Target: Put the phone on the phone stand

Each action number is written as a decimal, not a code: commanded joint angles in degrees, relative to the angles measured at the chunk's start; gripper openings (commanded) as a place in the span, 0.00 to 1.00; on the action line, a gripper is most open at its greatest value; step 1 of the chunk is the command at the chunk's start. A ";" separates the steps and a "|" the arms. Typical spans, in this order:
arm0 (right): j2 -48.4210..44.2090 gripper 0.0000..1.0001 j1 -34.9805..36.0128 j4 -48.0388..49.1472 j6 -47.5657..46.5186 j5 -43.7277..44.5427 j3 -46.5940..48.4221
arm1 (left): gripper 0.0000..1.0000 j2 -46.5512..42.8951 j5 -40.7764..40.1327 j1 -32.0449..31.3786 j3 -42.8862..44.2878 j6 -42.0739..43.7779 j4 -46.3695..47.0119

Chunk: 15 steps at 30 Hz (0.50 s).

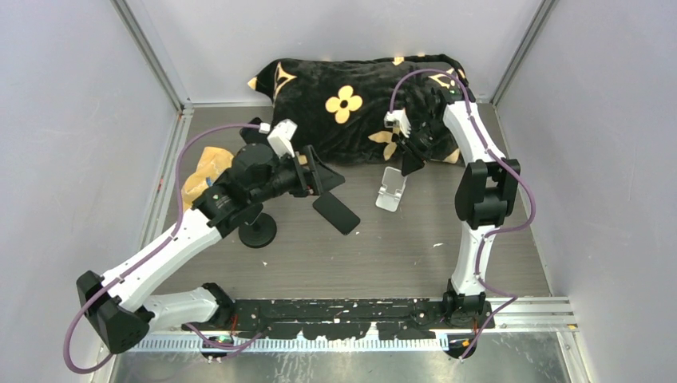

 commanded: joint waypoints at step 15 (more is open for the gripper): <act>-30.10 0.71 -10.08 16.62 28.30 -4.81 -27.14 | 0.84 19.77 -42.39 -17.01 13.90 -8.94 -18.74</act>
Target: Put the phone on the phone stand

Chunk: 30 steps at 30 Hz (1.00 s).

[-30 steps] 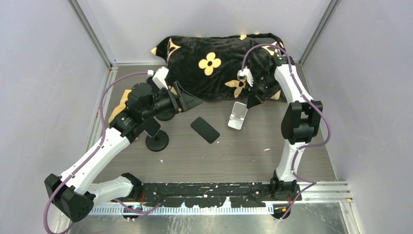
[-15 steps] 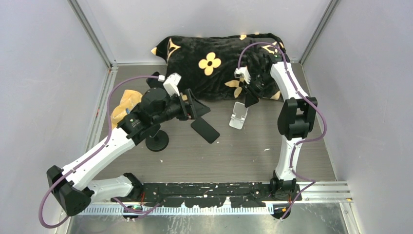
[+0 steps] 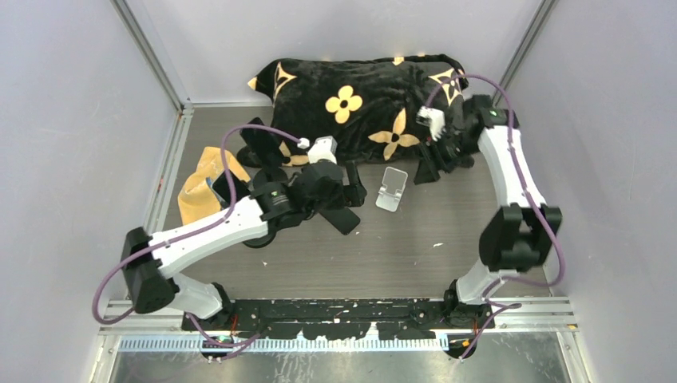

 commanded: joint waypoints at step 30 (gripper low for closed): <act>-31.76 1.00 -8.52 31.20 23.56 -10.95 -42.60 | 0.99 40.32 -6.95 10.36 21.93 -34.54 -32.22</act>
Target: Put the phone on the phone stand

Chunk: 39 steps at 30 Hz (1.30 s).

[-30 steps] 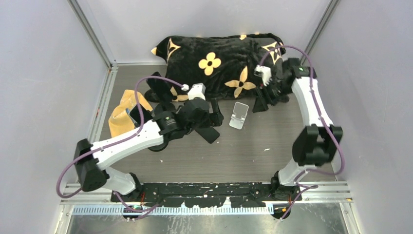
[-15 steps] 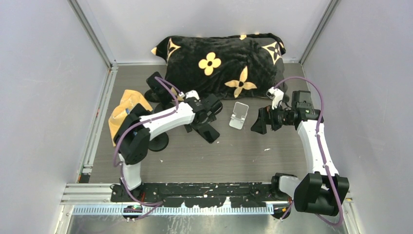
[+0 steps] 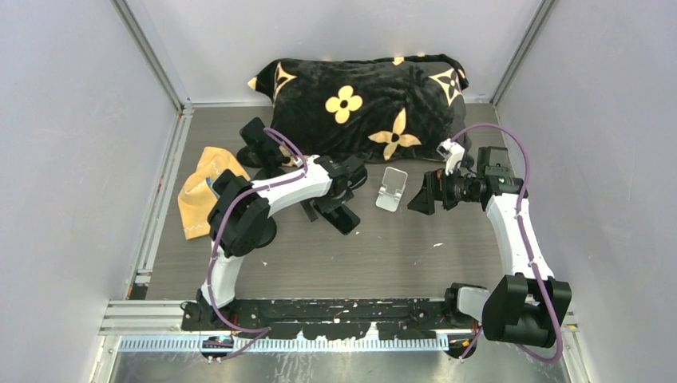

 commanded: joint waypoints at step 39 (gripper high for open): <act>2.91 1.00 1.63 16.95 20.17 -19.29 -5.09 | 0.16 -3.56 10.75 1.39 -5.30 16.74 15.93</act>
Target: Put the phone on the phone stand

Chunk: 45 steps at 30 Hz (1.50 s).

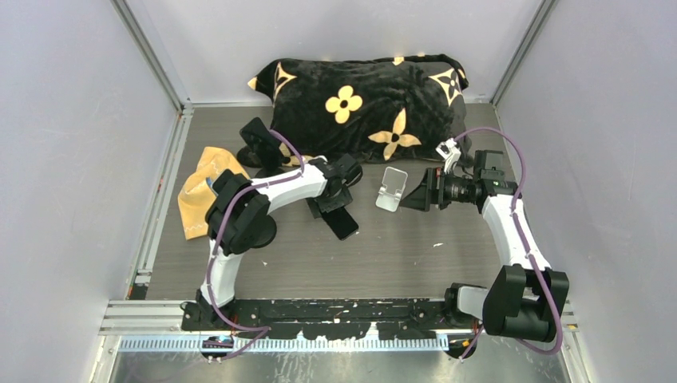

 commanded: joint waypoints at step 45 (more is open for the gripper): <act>10.24 0.52 19.04 8.11 15.92 11.97 1.22 | 0.01 -23.77 30.41 -8.56 -33.35 47.13 66.22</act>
